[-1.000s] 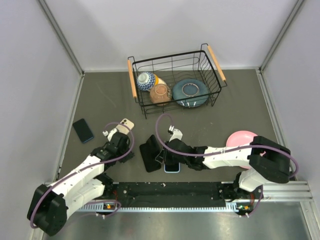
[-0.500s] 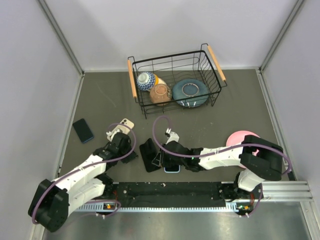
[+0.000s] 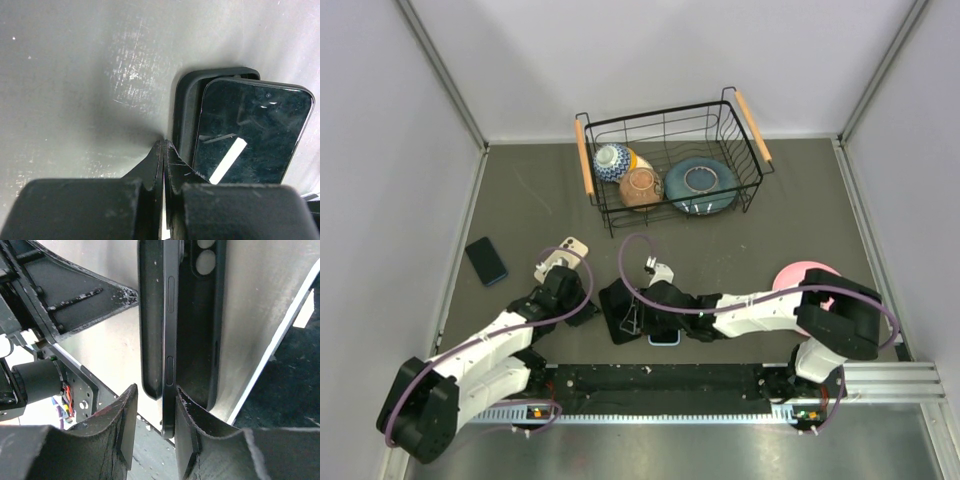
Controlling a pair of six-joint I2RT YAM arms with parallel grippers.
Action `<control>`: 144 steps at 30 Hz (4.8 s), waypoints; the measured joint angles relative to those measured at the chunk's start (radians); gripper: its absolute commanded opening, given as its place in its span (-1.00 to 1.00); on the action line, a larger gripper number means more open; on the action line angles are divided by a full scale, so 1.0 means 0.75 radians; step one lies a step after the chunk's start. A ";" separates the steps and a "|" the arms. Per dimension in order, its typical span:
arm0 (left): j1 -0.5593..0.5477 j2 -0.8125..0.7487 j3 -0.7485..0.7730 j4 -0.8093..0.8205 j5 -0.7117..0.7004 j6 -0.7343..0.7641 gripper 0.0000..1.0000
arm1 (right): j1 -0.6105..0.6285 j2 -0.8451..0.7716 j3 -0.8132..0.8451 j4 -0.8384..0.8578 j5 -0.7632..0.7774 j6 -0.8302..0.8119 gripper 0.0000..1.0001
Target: Put the phone into the phone case
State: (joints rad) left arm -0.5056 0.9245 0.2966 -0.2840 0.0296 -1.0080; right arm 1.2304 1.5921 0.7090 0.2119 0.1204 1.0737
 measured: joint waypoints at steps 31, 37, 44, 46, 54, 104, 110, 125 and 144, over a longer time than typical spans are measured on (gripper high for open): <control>0.004 0.081 0.011 0.098 0.010 0.050 -1.00 | -0.066 0.121 0.106 0.022 -0.068 -0.146 -0.85; 0.010 0.082 0.009 0.104 0.025 0.049 -1.00 | -0.088 0.138 0.075 0.090 -0.106 -0.042 -0.84; 0.018 0.041 -0.038 0.143 0.034 0.017 -1.00 | -0.100 0.157 0.068 0.126 -0.152 0.021 -0.88; 0.019 0.030 -0.047 0.150 0.035 0.008 -1.00 | -0.103 0.162 0.056 0.149 -0.161 0.041 -0.90; 0.023 -0.017 -0.094 0.184 0.033 -0.046 -1.00 | -0.117 0.183 -0.002 0.275 -0.201 0.101 -0.92; 0.004 0.158 0.131 0.019 0.033 0.277 -0.01 | -0.169 0.170 0.300 -0.335 -0.056 -0.248 0.48; 0.004 0.194 0.131 0.076 0.037 0.276 -0.06 | -0.173 0.223 0.346 -0.331 -0.074 -0.282 0.48; 0.051 0.237 0.136 0.105 0.108 0.285 -0.35 | -0.232 0.232 0.226 -0.026 -0.267 -0.229 0.49; 0.135 0.153 0.051 0.141 0.266 0.296 -0.53 | -0.310 0.215 -0.003 0.377 -0.410 -0.006 0.44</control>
State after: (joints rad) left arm -0.4046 1.0393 0.3351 -0.1783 0.2291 -0.7860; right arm 0.9977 1.7531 0.7067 0.4946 -0.1871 1.0695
